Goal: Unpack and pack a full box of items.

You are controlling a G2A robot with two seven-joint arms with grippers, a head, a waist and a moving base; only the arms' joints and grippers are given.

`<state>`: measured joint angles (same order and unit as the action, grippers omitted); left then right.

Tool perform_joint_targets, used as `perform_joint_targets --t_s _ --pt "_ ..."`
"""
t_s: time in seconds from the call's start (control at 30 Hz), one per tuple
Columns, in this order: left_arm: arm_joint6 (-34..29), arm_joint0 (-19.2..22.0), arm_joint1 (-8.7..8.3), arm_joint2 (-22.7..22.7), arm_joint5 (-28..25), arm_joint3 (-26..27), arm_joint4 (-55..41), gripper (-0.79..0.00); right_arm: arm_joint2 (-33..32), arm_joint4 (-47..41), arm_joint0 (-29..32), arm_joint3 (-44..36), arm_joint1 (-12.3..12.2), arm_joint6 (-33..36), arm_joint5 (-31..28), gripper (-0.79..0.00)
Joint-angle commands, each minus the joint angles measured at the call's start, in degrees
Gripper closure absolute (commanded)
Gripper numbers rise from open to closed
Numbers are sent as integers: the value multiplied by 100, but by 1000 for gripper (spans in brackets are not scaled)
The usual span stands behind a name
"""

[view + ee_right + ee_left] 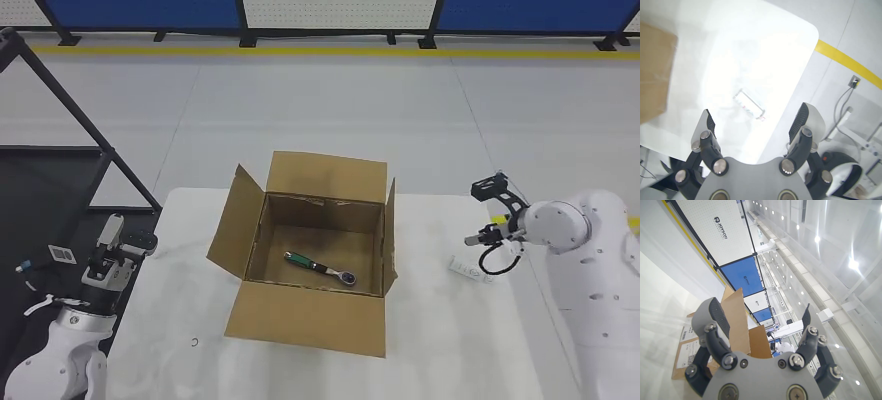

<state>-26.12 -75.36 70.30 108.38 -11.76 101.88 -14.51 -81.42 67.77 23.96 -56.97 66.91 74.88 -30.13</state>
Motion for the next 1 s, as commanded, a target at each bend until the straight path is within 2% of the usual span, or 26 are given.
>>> perform_joint_targets --t_s 0.0,0.2,0.43,0.73,0.93,0.97 --pt "0 0 0 0 0 0 0 -785 465 278 -276 690 -60 -507 -436 -785" --pt "0 0 0 0 0 0 0 -785 1589 919 -968 2256 -161 -1824 -1753 -785" --pt "0 0 0 0 0 0 0 -785 2007 925 -1366 3169 -188 -2859 -2787 -785" --pt "0 0 0 0 0 0 0 -785 2366 920 -1309 3204 -151 -2865 -2777 -785" --pt "0 0 0 0 0 0 0 -785 2560 1050 -1155 3031 -88 -2835 -2380 -785" --pt "0 0 0 0 0 0 0 -785 2574 1049 -1140 3031 -86 -2849 -2364 -748"
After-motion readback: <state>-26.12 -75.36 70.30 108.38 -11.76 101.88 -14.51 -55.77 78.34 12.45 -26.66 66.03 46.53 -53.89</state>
